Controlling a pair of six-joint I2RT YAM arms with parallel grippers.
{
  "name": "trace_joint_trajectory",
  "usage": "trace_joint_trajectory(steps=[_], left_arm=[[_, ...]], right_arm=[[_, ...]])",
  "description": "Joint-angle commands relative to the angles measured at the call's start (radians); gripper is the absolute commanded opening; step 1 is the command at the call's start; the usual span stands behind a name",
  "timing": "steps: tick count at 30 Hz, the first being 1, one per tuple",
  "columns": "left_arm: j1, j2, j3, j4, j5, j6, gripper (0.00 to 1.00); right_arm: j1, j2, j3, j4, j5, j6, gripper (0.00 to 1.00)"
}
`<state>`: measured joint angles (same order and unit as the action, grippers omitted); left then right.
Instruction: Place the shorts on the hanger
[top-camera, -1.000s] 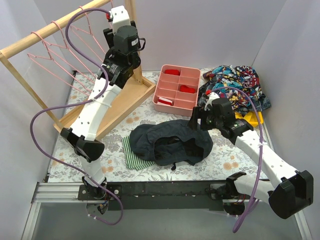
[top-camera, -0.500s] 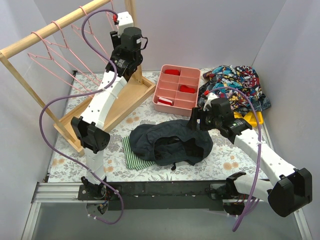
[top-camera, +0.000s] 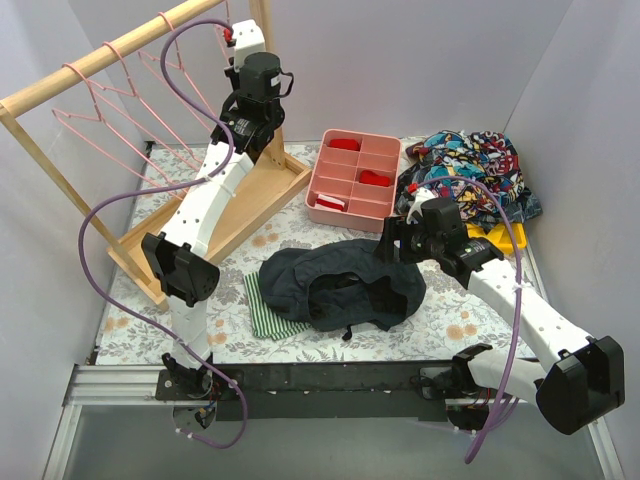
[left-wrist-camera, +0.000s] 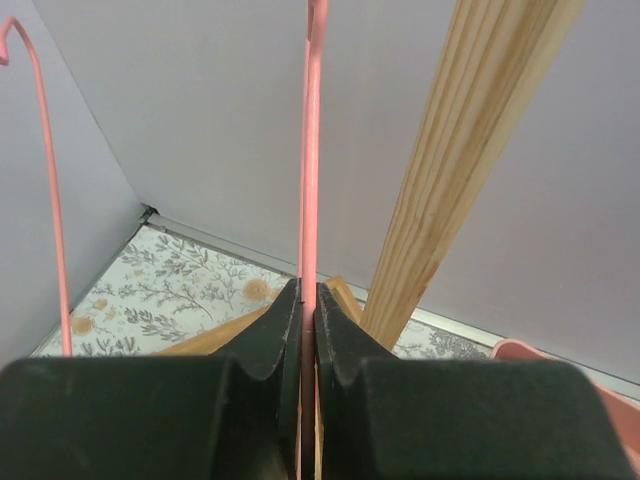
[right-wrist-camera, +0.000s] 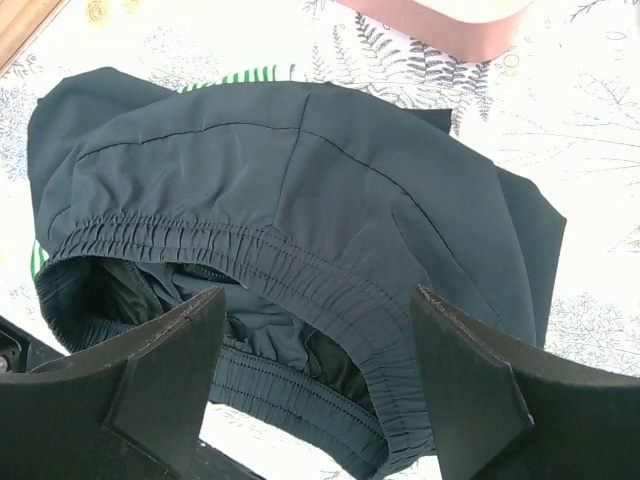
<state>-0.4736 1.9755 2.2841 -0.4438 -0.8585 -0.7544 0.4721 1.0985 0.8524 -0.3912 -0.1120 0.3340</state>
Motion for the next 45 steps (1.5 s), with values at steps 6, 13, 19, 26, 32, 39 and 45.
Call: trace_joint_trajectory(steps=[6, 13, 19, 26, 32, 39, 45], left_arm=[[-0.031, -0.079, -0.025, 0.116, -0.062, 0.073, 0.00], [-0.062, -0.121, -0.060, 0.128, -0.063, 0.081, 0.00], [-0.085, -0.130, -0.077, 0.177, -0.083, 0.136, 0.00], [-0.085, -0.129, -0.103, 0.258, -0.116, 0.202, 0.00], [-0.085, -0.106, -0.074, 0.327, -0.136, 0.262, 0.00], [-0.088, -0.109, -0.080, 0.340, -0.125, 0.279, 0.00], [-0.118, -0.176, -0.161, 0.323, -0.074, 0.248, 0.00]], right_arm=[[-0.001, -0.002, 0.000, 0.031, -0.009, -0.016, 0.81], [-0.001, -0.005, -0.006, 0.031, 0.000, -0.016, 0.81], [-0.001, -0.011, -0.016, 0.032, 0.002, -0.021, 0.81], [-0.003, -0.017, -0.024, 0.034, 0.003, -0.024, 0.81], [-0.001, -0.017, -0.018, 0.032, 0.005, -0.029, 0.81], [-0.003, -0.009, -0.009, 0.023, 0.006, -0.035, 0.81], [-0.003, -0.011, -0.006, 0.022, 0.009, -0.035, 0.81]])
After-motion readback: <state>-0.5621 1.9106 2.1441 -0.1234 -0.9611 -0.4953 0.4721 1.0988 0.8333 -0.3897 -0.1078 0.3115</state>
